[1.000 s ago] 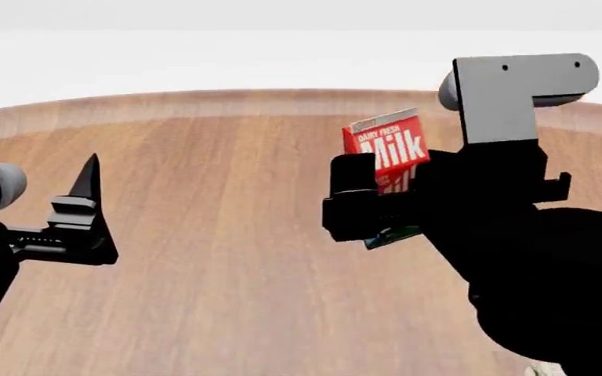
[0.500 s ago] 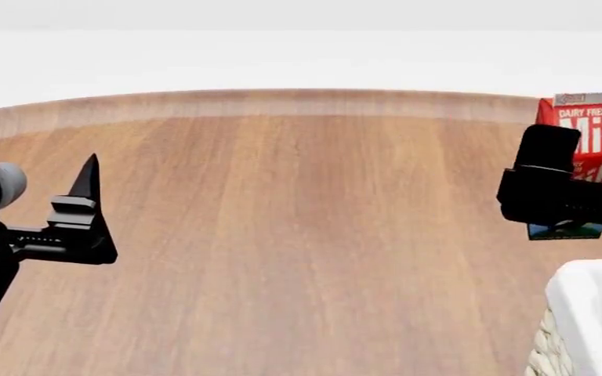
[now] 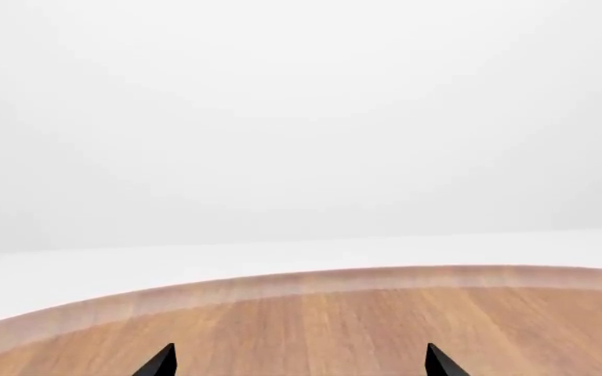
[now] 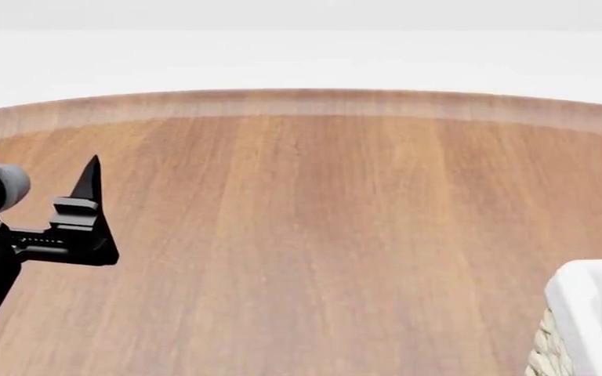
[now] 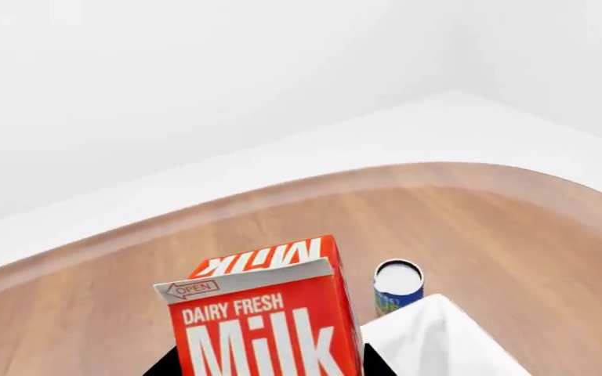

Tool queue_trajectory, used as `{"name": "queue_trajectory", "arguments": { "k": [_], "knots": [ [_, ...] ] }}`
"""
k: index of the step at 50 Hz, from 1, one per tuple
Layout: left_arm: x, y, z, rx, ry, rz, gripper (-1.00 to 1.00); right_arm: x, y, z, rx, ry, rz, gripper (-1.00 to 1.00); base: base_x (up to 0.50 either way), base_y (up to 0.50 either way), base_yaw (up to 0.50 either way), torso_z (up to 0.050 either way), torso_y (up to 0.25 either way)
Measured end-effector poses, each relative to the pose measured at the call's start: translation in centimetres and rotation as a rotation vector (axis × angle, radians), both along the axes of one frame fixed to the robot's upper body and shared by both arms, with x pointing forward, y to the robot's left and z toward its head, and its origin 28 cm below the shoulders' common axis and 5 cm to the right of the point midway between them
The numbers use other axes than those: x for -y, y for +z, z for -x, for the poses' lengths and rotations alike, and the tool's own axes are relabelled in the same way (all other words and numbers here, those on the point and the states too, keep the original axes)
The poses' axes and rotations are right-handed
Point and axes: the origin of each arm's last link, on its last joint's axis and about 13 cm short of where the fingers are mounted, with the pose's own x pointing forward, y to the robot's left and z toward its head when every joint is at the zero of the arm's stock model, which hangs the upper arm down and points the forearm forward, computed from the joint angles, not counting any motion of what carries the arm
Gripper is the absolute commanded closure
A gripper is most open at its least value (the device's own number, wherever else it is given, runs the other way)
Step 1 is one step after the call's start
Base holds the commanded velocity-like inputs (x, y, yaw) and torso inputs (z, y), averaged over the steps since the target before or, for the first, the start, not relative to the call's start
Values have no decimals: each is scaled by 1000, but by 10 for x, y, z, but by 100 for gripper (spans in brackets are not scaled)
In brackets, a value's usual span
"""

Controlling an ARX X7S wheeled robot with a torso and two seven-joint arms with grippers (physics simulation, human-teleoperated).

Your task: Pick the milk and place it in the basket.

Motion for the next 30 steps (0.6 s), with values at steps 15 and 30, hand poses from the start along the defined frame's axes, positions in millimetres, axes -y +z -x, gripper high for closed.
{"name": "queue_trajectory", "arguments": {
  "k": [15, 30],
  "knots": [
    [-1, -2, -1, -4, 3, -3, -100, 7, -9, 5, -9, -54, -20, 100, 0, 0, 0, 1, 1],
    [-2, -5, -2, -9, 8, -5, -100, 19, -24, 9, -29, -159, -63, 100, 0, 0, 0, 0, 1]
  ]
}}
